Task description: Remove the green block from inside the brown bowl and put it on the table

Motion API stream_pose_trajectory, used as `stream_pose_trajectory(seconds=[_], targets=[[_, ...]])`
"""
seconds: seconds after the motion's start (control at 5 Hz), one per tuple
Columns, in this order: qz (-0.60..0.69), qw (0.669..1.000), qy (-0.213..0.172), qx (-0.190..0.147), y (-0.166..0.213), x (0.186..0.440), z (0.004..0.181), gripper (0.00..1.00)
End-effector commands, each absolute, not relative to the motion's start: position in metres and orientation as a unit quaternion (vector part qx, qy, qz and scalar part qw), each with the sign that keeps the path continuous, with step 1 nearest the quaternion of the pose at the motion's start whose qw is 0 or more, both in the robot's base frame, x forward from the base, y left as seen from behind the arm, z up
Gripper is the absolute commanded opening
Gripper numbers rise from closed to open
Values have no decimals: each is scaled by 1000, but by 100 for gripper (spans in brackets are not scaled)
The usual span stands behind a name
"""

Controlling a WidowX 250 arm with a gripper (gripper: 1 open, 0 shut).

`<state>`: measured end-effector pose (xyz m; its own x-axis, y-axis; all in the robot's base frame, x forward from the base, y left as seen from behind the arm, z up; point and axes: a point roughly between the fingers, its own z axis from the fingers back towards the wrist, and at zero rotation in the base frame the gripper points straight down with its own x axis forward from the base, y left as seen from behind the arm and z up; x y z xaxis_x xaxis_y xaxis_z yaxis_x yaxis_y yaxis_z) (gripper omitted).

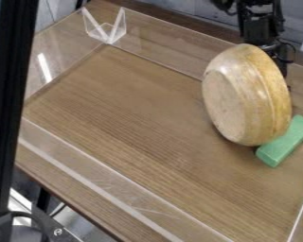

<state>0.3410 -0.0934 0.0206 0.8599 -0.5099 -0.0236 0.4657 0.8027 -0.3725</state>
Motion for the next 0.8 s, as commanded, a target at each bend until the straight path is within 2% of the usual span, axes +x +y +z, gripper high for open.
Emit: stream_pose_trajectory(seconds=[0.0, 0.2, 0.4, 0.6], targets=[[-256, 948, 79, -171, -80, 337, 20, 100], [-244, 950, 100, -164, -66, 332, 20, 100], [-232, 952, 121, -159, -52, 327, 20, 0], [-235, 953, 133, -136, -50, 315, 36, 0]])
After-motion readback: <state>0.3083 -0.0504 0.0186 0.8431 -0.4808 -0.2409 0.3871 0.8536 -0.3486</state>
